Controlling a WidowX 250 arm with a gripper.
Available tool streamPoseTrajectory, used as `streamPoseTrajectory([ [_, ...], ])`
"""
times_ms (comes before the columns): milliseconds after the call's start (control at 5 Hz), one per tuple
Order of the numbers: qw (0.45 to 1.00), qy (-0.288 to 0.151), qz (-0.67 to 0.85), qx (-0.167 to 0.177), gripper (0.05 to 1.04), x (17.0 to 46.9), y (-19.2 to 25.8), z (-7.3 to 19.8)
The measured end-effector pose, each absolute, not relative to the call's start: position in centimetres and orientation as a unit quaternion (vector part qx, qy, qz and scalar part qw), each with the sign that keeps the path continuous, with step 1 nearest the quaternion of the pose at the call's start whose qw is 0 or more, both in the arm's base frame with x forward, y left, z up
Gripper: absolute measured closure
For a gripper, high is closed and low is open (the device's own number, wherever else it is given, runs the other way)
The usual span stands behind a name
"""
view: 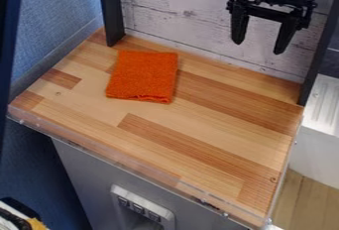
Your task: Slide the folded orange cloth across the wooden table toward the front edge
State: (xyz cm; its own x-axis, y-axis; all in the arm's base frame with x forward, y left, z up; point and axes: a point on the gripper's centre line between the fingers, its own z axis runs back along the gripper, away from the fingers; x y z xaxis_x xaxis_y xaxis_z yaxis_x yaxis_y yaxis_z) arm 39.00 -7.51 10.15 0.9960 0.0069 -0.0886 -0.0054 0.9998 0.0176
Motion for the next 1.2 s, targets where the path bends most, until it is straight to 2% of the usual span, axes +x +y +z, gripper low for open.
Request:
streamPoseTrajectory([
  [200, 0.998, 0.056, -0.019, 0.008, 0.085, 38.4, -6.5, 8.5],
  [400, 0.998, 0.048, -0.034, -0.001, 0.085, 37.6, -3.1, 8.1],
  [1000, 0.993, -0.027, -0.110, -0.016, 0.085, 36.9, 4.2, 9.3],
  [1200, 0.991, -0.032, -0.129, -0.016, 0.085, 36.6, 6.5, 9.4],
])
